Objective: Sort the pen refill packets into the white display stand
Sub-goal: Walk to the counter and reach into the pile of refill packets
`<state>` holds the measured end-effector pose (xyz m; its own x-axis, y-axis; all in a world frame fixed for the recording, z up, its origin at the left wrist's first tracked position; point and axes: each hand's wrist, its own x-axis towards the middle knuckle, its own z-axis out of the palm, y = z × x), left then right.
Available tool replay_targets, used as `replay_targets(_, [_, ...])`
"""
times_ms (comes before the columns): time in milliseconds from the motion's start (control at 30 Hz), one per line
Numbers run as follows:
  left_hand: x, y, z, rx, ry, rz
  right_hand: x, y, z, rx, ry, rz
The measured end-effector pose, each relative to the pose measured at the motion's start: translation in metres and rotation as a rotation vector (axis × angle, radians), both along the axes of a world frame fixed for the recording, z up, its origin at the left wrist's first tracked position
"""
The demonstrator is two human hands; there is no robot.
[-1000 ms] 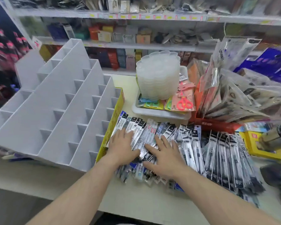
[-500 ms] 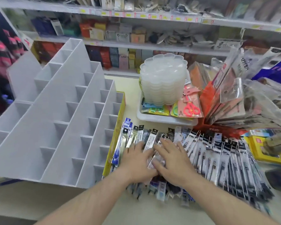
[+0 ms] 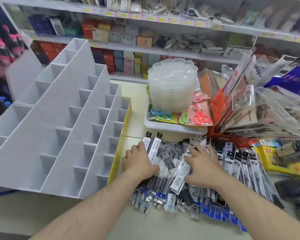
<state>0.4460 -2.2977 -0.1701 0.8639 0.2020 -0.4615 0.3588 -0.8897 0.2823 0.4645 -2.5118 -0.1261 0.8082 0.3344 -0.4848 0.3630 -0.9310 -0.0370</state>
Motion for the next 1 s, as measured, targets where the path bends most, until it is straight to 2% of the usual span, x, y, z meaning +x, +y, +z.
replay_targets(100, [0.004,0.001,0.001,0.074,0.068,0.052,-0.018,0.023,0.001,0.066,-0.078,0.055])
replay_targets(167, [0.009,-0.002,0.004,0.049,0.093,0.060,-0.029,0.037,-0.003,0.086,-0.087,0.103])
replay_targets(267, [0.011,-0.001,0.005,-0.136,0.107,0.131,-0.034,0.041,-0.014,0.049,-0.085,0.138])
replay_targets(433, [0.005,0.018,0.009,-0.404,0.051,0.181,-0.019,0.019,-0.020,-0.005,-0.091,0.064])
replay_targets(567, [0.003,0.029,0.029,-0.543,-0.104,0.206,-0.001,0.005,-0.010,-0.116,-0.054,0.005])
replay_targets(633, [0.001,0.034,0.044,-0.578,-0.207,0.201,0.002,0.010,-0.008,-0.098,-0.098,0.004])
replay_targets(767, [-0.006,0.041,0.074,-0.646,-0.413,0.237,-0.020,0.044,-0.016,0.318,-0.304,0.070])
replay_targets(833, [-0.010,0.044,0.084,-0.620,-0.497,0.246,-0.034,0.065,-0.027,0.467,-0.197,0.153])
replay_targets(900, [-0.014,0.046,0.092,-0.624,-0.537,0.250,-0.041,0.079,-0.038,0.426,-0.046,0.264])
replay_targets(1000, [-0.020,0.050,0.097,-0.637,-0.573,0.252,-0.039,0.077,-0.046,0.274,-0.030,0.399])
